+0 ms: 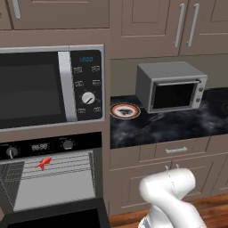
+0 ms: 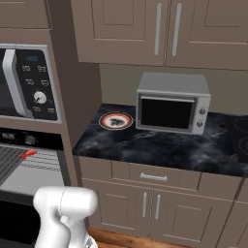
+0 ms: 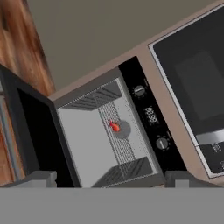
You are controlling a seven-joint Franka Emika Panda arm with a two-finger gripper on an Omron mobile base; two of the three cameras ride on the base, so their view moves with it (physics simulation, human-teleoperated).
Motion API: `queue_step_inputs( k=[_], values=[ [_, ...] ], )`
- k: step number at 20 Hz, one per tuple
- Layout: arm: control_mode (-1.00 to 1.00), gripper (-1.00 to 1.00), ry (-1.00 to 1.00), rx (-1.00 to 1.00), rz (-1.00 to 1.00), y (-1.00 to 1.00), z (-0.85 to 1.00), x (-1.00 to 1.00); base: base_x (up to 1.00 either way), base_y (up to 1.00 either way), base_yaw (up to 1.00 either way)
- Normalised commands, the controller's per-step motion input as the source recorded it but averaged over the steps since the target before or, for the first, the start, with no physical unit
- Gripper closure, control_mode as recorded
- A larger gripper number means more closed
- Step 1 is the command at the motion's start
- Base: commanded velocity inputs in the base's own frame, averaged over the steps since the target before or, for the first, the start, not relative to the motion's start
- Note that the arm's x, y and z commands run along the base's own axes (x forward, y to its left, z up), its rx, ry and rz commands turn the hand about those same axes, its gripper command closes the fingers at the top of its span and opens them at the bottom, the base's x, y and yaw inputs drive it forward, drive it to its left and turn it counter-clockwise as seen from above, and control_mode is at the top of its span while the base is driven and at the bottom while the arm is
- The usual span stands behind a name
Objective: Take the fish from the oven and place it on the plate on the counter.
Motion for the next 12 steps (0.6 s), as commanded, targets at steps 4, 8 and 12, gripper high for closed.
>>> queue_step_inputs(
  k=[4, 8, 12],
  values=[
    [-1.0, -1.0, 0.2, 0.0, 0.0, -0.27, -0.01, 1.0, 0.0, 0.0, 0.0],
    [-1.0, -1.0, 0.1, 0.0, 0.0, -0.22, -0.01, 1.0, 0.0, 0.0, 0.0],
    [-1.0, -1.0, 0.05, 0.0, 0.0, -0.19, 0.0, 0.99, 0.0, 0.0, 0.0]
  ],
)
